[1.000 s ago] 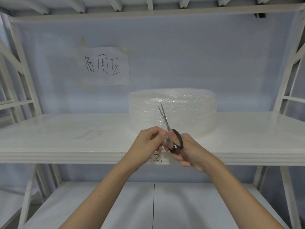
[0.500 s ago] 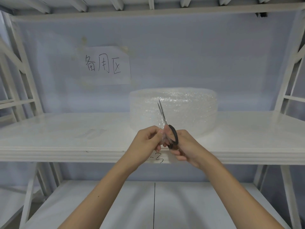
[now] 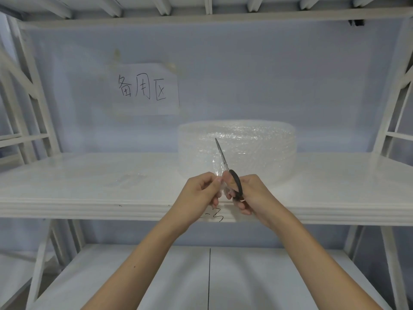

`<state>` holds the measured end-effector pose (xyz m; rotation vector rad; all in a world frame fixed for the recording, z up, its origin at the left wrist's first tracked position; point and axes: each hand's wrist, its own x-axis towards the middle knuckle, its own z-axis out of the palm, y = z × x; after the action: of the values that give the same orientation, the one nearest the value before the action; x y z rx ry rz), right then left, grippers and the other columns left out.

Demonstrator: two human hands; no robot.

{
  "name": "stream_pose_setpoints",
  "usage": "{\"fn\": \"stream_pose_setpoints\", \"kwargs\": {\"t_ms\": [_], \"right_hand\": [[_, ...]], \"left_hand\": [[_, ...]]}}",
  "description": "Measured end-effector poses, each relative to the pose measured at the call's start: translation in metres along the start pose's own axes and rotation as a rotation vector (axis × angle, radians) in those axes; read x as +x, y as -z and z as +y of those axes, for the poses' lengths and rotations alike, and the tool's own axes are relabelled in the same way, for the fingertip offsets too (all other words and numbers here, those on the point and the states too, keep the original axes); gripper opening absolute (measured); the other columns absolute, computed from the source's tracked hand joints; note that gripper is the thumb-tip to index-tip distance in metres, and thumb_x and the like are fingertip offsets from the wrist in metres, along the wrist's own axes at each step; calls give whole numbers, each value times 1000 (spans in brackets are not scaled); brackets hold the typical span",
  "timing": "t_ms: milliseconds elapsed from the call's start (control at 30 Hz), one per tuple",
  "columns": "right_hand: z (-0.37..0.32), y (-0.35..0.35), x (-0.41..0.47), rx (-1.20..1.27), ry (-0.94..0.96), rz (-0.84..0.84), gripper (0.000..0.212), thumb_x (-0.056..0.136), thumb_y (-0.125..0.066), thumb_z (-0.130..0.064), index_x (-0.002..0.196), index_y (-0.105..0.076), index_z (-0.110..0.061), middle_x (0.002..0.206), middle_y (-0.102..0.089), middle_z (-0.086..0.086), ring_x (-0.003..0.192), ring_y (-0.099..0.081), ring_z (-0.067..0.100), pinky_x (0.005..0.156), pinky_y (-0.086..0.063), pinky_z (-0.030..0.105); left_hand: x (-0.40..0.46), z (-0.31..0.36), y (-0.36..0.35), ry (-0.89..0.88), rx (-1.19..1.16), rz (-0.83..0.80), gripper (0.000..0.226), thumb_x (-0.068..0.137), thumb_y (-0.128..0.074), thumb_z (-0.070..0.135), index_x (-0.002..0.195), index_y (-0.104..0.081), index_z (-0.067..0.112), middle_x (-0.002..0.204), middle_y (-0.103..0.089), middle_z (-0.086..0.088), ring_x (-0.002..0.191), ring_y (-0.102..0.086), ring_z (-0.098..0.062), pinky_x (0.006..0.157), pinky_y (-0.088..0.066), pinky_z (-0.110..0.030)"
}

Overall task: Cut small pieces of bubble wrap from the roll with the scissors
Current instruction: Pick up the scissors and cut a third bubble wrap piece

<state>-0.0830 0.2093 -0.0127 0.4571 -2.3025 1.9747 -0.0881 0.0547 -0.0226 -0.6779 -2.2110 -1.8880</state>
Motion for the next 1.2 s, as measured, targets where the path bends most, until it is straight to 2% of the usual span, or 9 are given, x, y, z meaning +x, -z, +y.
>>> {"fn": "stream_pose_setpoints", "kwargs": {"t_ms": [367, 500, 600, 700, 767, 867, 1000, 1100, 1200], "right_hand": [[-12, 6, 1, -24, -30, -121, 62, 72, -58, -73, 60, -56, -12, 60, -54, -3, 44, -38, 14, 41, -26, 23], [-17, 7, 2, -9, -28, -62, 62, 65, -60, -72, 58, -52, -12, 62, -53, 1, 44, -37, 13, 42, -27, 25], [-18, 6, 0, -27, -24, -43, 58, 72, -63, -69, 57, -55, -14, 71, -52, 8, 46, -38, 16, 41, -28, 25], [-19, 7, -5, 20, 45, 43, 46, 79, -65, -54, 70, -66, -9, 81, -64, 9, 49, -52, 18, 36, -37, 25], [-19, 16, -9, 87, 81, 149, 27, 87, -63, -36, 87, -73, -11, 95, -73, 8, 55, -65, 19, 35, -45, 24], [-13, 43, -13, 154, 65, 352, 20, 93, -60, -26, 106, -70, -14, 103, -74, 6, 68, -72, 22, 41, -51, 23], [5, 85, -16, 54, -47, 578, 33, 87, -68, -38, 95, -70, -7, 91, -73, 11, 65, -71, 24, 43, -52, 24], [10, 110, -17, -92, -201, 649, 47, 83, -69, -45, 81, -70, 2, 72, -71, 17, 51, -62, 26, 43, -48, 27], [13, 129, -16, -342, -307, 673, 48, 88, -61, -40, 74, -68, 5, 57, -63, 14, 43, -55, 25, 43, -46, 26]], "left_hand": [[-4, -2, 0, 38, -9, -34, 28, 99, -51, 14, 76, -66, 12, 65, -54, 0, 52, -49, -11, 55, -46, -22], [-6, -3, -1, 44, 3, -60, 28, 99, -53, 16, 73, -63, 13, 65, -52, -4, 53, -49, -13, 56, -46, -23], [-7, -5, 2, 60, -23, -39, 26, 99, -54, 20, 76, -63, 10, 65, -55, -2, 53, -51, -13, 56, -47, -23], [-6, -5, 7, 73, -62, 17, 24, 98, -56, 21, 80, -68, 9, 67, -63, 2, 55, -56, -13, 58, -50, -22], [-4, -6, 11, 80, -93, 54, 22, 97, -58, 19, 85, -72, 8, 69, -68, 1, 58, -58, -13, 61, -52, -24], [-4, -6, 16, 74, -120, 91, 19, 95, -60, 17, 90, -77, 10, 70, -71, 0, 59, -58, -11, 62, -53, -23], [-2, -7, 19, 64, -169, 138, 14, 92, -65, 17, 98, -75, 9, 71, -71, -2, 56, -55, -13, 60, -52, -23], [0, -7, 18, 55, -213, 157, 13, 92, -66, 15, 103, -71, 12, 72, -72, -5, 54, -55, -14, 59, -53, -23], [0, -6, 17, 35, -220, 191, 11, 93, -64, 14, 100, -73, 12, 73, -70, -5, 51, -55, -13, 57, -52, -22]]}}
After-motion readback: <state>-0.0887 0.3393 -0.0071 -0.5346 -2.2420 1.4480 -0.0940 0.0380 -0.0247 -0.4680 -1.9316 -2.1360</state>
